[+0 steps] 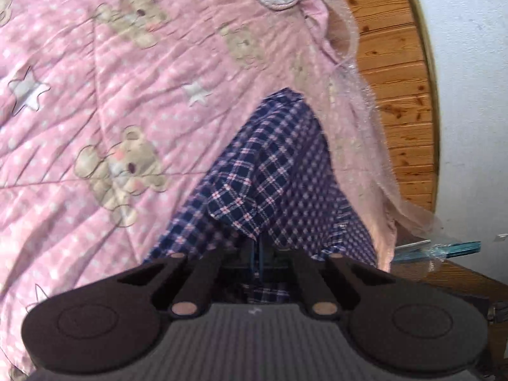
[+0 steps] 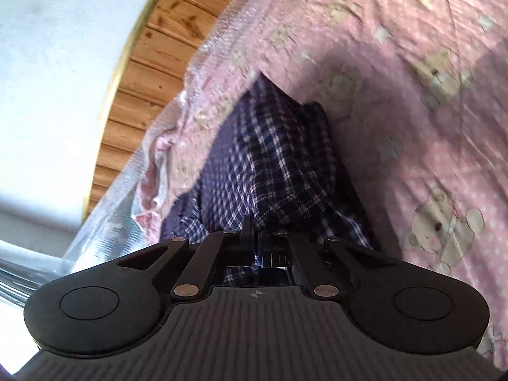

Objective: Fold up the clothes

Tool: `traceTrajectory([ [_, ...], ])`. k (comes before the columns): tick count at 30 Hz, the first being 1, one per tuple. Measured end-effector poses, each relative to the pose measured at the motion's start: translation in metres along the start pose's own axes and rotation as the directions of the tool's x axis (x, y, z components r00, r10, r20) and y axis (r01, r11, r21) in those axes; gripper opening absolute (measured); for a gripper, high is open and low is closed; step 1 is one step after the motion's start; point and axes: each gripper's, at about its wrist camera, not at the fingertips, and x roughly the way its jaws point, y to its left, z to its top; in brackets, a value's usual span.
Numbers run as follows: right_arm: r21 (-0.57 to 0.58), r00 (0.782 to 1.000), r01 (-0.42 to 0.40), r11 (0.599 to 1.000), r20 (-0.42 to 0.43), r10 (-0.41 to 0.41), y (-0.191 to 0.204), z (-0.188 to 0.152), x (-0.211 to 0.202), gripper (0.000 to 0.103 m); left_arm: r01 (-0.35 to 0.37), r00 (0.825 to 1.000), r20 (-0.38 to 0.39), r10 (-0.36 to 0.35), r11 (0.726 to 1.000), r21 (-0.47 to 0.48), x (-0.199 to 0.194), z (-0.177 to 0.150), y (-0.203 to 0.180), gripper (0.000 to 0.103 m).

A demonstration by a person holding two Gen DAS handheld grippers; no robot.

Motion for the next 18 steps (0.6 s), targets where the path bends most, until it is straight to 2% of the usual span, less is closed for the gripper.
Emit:
traceTrajectory([
  [1, -0.002, 0.999, 0.029, 1.0, -0.015, -0.029, -0.005, -0.006, 0.005, 0.0, -0.019, 1.0, 0.011, 0.02, 1.0, -0.001, 0.003, -0.001, 0.005, 0.002],
  [4, -0.076, 0.991, 0.131, 0.988, -0.009, -0.133, -0.006, -0.009, 0.001, 0.0, -0.005, 1.0, 0.028, 0.006, 1.0, -0.025, 0.003, -0.001, 0.015, 0.003],
  [6, -0.132, 0.979, 0.201, 0.971, 0.004, -0.202, -0.005, -0.009, -0.004, 0.0, -0.035, 0.999, 0.032, 0.034, 0.999, 0.02, -0.003, -0.003, 0.012, 0.004],
  [9, -0.211, 0.953, 0.302, 0.93, 0.031, -0.302, -0.003, -0.011, -0.011, 0.001, -0.08, 0.995, 0.069, 0.077, 0.996, 0.046, -0.025, -0.001, 0.012, 0.005],
  [10, -0.237, 0.942, 0.334, 0.912, 0.042, -0.334, -0.002, -0.011, -0.013, 0.002, -0.11, 0.99, 0.094, 0.103, 0.992, 0.067, -0.036, 0.001, 0.01, 0.01],
  [11, -0.262, 0.929, 0.366, 0.893, 0.053, -0.366, -0.002, -0.011, -0.015, 0.007, -0.138, 0.984, 0.123, 0.126, 0.986, 0.095, -0.046, 0.003, 0.006, 0.01],
  [12, -0.286, 0.916, 0.398, 0.872, 0.066, -0.396, -0.001, -0.012, -0.018, 0.008, -0.153, 0.979, 0.151, 0.133, 0.98, 0.128, -0.056, 0.006, -0.001, 0.01],
  [14, -0.357, 0.91, 0.407, 0.841, 0.078, -0.407, 0.009, -0.007, -0.005, 0.008, -0.142, 0.977, 0.187, 0.102, 0.965, 0.219, -0.068, 0.013, -0.026, 0.01],
  [17, -0.467, 0.91, 0.397, 0.79, 0.091, -0.403, 0.027, 0.001, 0.019, 0.01, -0.083, 0.986, 0.167, 0.023, 0.929, 0.362, -0.049, 0.024, -0.073, 0.018],
  [18, -0.502, 0.911, 0.393, 0.77, 0.096, -0.402, 0.033, 0.004, 0.027, 0.02, -0.073, 0.987, 0.161, 0.007, 0.91, 0.407, -0.036, 0.028, -0.089, 0.021],
])
